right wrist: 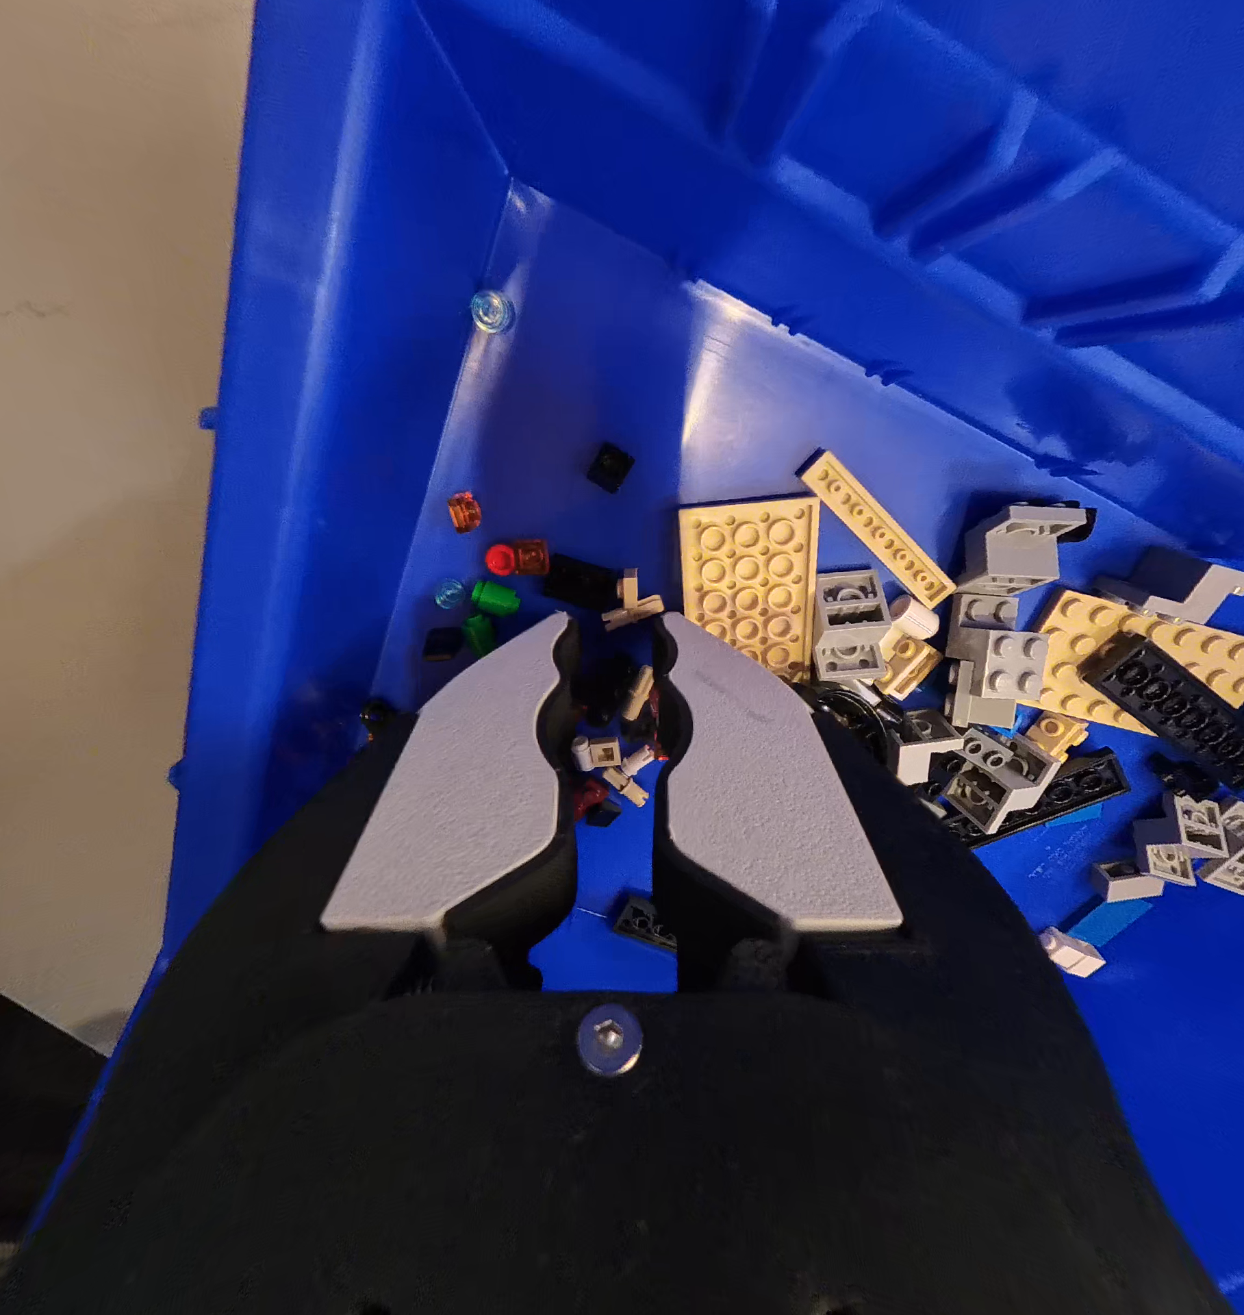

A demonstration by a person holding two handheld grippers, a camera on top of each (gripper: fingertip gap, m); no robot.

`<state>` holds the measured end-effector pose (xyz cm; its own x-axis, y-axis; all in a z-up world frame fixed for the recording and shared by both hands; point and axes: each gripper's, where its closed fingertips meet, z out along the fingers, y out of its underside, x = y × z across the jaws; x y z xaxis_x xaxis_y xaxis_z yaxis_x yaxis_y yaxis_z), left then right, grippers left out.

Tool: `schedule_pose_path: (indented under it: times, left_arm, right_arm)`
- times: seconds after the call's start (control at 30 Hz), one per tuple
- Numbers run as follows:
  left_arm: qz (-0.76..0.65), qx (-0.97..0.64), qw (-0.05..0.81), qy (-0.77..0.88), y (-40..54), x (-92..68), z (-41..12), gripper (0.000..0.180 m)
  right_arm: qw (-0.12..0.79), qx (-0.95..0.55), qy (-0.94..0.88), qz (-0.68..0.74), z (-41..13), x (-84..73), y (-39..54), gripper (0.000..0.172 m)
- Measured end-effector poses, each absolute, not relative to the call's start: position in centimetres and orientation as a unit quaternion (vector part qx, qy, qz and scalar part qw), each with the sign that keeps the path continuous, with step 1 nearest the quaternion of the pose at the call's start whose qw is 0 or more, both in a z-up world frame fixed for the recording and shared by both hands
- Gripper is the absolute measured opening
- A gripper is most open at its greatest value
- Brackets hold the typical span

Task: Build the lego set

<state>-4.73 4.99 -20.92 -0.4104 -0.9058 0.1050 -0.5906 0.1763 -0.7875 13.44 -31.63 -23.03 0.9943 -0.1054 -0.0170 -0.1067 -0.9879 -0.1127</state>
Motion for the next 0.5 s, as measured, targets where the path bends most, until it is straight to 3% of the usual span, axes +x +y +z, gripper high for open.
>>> schedule_pose_path:
  times: [0.5]
  left_arm:
    - [-0.402,-0.477,0.215,0.751,4.14,-5.69,-20.46,0.042]
  right_arm:
    - [0.065,-0.997,0.048,-0.012,-22.99,14.43,-31.90,0.016]
